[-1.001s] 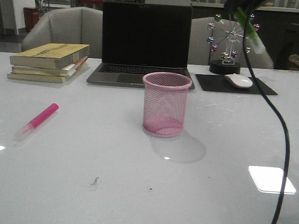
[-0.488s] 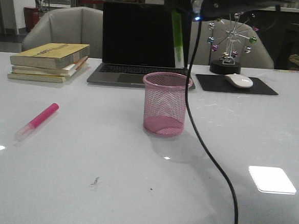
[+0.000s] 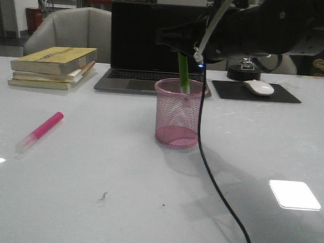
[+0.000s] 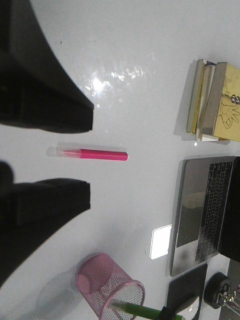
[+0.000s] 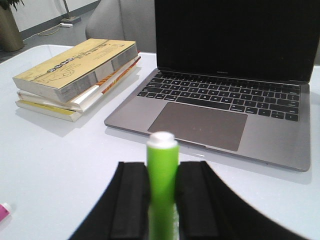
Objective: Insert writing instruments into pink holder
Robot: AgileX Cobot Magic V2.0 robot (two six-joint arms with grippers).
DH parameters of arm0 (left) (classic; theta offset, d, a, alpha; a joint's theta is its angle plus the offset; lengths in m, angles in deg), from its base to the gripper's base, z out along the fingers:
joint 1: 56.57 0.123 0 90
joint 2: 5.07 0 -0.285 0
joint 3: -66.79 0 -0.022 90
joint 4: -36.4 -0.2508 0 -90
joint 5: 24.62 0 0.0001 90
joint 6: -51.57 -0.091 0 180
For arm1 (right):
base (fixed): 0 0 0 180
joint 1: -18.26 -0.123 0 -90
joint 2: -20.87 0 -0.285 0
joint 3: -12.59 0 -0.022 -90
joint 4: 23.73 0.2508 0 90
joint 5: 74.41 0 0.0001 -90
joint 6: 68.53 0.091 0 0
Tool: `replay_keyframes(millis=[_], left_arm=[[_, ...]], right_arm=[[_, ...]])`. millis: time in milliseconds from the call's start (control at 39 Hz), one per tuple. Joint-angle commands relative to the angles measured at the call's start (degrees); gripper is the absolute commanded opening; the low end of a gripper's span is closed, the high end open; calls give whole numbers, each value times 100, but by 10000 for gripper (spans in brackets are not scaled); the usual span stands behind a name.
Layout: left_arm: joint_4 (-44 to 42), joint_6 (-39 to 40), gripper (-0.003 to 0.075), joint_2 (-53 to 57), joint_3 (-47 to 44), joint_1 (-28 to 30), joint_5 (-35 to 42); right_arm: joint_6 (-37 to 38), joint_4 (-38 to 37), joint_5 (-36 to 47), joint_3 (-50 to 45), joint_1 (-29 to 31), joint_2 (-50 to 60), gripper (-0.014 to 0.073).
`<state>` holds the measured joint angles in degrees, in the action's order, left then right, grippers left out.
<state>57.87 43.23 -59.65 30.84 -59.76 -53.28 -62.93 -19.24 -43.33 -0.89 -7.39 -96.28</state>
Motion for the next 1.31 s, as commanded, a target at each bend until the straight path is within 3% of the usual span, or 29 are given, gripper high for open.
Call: replay_keyframes(millis=[0,77,231,488,616,744,1283], left_arm=[[81,10,321,13,207,3,425],[81,10,321,13,207,3,425],[81,10,321,13,207,3,415],[81,10,321,13,207,3,415],[81,10,321,13,207,3,404],[81,10,321,13,207,3,404],[81,10,321,13,207,3,404]], right_arm=[[6,-2,516,152,8,330,303],[6,-2,516,152,8,342,346],[-25,-2,225,152,13,610,343],[-1170,-3,-2153,152,138,1976,339],[-1178,-8,-2846,30,243,2740,244],[-1178,-14,-3108,-289,547,3569,164],[-1178,-339,-6079,-1245,2268,6646,167]])
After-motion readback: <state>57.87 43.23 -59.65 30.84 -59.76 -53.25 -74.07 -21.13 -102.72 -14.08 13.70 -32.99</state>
